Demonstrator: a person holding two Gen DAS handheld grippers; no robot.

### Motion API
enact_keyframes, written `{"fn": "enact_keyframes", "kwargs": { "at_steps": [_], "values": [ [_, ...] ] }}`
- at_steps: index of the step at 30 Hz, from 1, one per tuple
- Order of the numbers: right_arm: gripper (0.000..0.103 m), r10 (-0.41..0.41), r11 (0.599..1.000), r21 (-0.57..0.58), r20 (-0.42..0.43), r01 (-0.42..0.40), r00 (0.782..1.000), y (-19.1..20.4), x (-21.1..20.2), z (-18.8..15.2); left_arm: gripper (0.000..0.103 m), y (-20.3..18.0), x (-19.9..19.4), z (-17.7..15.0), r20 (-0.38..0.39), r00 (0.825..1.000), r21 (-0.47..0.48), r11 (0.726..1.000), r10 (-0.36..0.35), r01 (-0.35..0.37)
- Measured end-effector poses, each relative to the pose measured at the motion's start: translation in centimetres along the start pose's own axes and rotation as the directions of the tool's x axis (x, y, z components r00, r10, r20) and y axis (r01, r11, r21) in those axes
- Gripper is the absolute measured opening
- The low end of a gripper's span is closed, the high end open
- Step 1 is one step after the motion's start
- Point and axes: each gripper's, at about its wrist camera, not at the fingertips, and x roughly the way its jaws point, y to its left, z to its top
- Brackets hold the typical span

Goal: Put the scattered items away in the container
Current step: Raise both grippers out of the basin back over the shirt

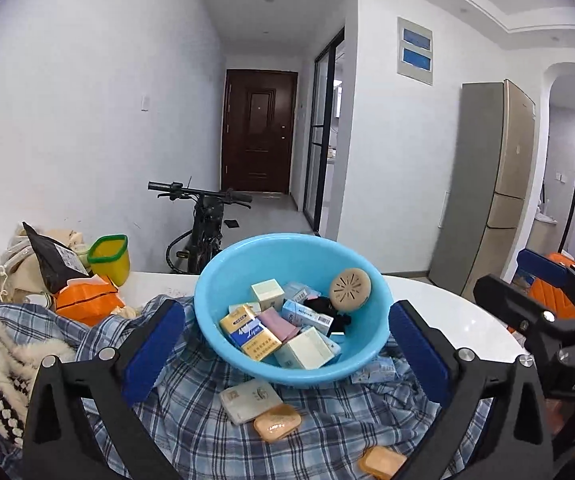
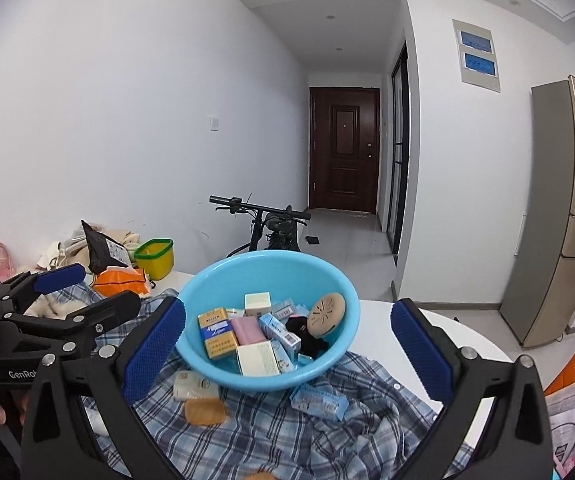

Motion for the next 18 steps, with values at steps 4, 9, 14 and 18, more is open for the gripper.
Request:
{"fn": "enact_keyframes", "kwargs": {
  "at_steps": [4,9,14,18],
  "values": [
    [0.102,-0.005,1.0,0.022,0.01,0.005,1.0,-0.5,-0.9,-1.2,0.103,0.1,-1.1,-1.7,0.026,0.999,0.005,0.999,0.038,-0.038],
    [0.102,-0.028,0.999,0.032,0.034,0.027,0.999,-0.8,-1.7,-3.4,0.103,0.2,-2.8,-4.8,0.099,0.992,0.024,0.997,0.074,-0.077],
    [0.102,-0.001,1.0,0.01,0.077,0.0,0.997,-0.8,-2.3,-5.9,0.103,0.7,-3.0,-7.7,0.125,0.991,0.01,0.999,0.043,-0.044],
    [0.102,-0.012,1.0,-0.006,0.128,0.013,0.992,-0.9,-2.6,-8.6,0.103,0.9,-2.5,-10.1,0.138,0.989,0.001,0.999,0.044,-0.045]
  ]
}}
